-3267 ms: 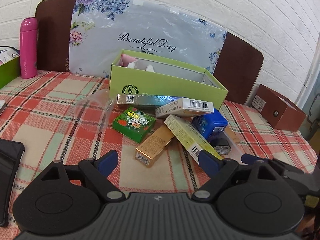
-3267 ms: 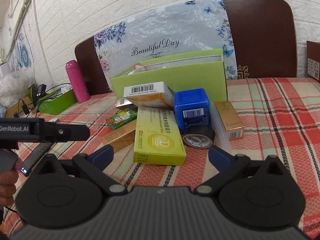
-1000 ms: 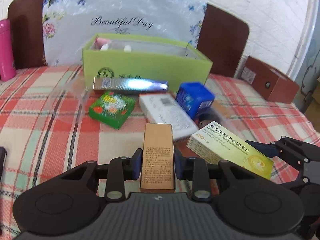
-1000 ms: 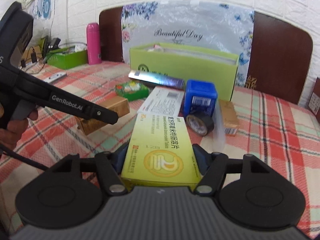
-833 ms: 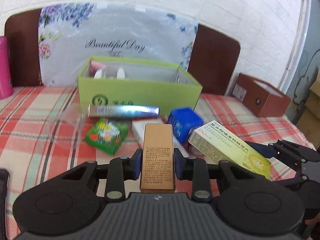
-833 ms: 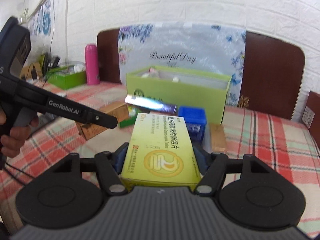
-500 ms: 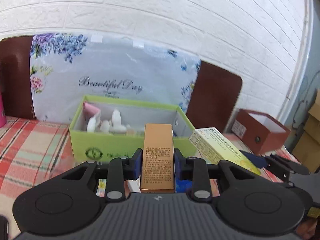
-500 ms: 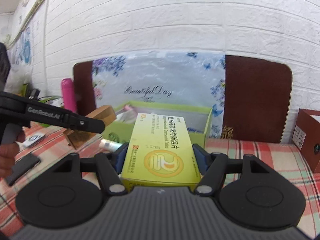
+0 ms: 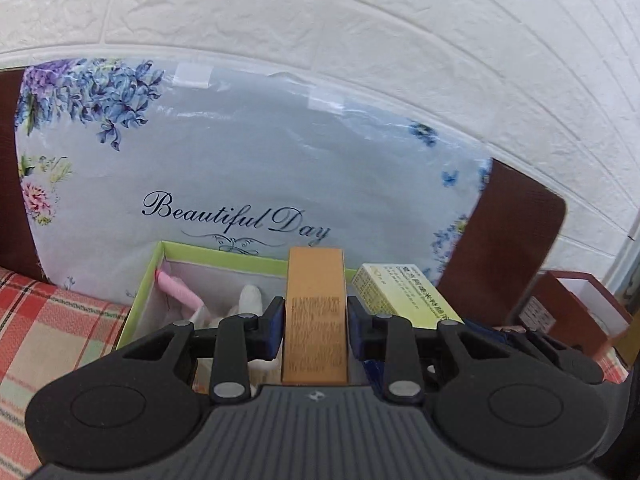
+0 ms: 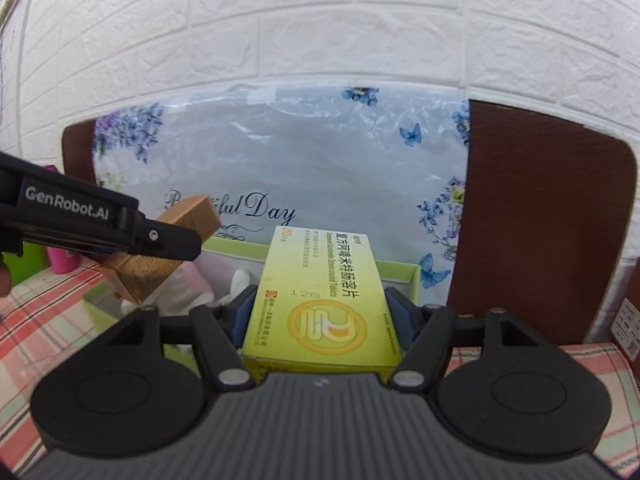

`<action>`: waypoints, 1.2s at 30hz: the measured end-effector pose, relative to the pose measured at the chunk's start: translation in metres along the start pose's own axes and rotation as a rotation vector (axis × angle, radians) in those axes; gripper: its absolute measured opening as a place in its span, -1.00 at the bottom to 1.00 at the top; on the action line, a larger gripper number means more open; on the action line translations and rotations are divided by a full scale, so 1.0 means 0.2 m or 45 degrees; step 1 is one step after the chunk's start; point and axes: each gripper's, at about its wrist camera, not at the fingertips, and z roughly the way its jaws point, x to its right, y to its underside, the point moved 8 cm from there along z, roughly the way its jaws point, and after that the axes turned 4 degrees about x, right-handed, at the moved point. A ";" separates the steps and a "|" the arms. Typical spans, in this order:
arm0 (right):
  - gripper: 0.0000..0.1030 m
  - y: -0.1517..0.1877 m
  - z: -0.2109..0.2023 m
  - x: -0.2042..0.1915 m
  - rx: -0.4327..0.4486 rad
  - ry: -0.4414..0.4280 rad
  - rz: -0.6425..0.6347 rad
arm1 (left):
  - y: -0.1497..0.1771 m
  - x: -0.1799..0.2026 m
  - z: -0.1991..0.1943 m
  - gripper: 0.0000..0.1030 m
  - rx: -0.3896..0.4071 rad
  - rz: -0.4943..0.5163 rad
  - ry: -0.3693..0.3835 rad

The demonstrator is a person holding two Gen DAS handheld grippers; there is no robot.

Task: Organize objects
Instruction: 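Carry the tan box with the left tool while the right tool carries the yellow box into the lime box, then grasp the white medicine box with the left tool while the right tool grasps the black tape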

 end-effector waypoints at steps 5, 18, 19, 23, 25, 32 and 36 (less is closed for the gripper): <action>0.57 0.11 0.22 0.00 -0.108 0.068 -0.064 | 0.07 -0.09 0.13 0.53 -0.041 0.007 -0.075; 1.00 0.01 -0.34 0.09 0.135 -0.039 0.172 | 0.17 -0.01 -0.30 0.62 -0.051 0.017 -0.179; 1.00 0.02 -0.39 0.10 0.137 -0.048 0.200 | 0.18 0.00 -0.34 0.62 -0.052 0.025 -0.187; 1.00 0.11 -0.58 0.13 0.128 -0.031 0.285 | 0.31 0.03 -0.44 0.63 -0.092 0.038 -0.202; 1.00 0.17 -0.65 0.14 0.112 -0.014 0.304 | 0.38 0.03 -0.48 0.63 -0.115 0.032 -0.198; 1.00 0.35 -0.84 0.15 0.093 0.086 0.261 | 0.60 0.01 -0.57 0.63 -0.209 -0.015 -0.203; 1.00 0.46 -0.89 0.17 0.038 0.110 0.291 | 0.71 0.00 -0.60 0.63 -0.248 -0.030 -0.194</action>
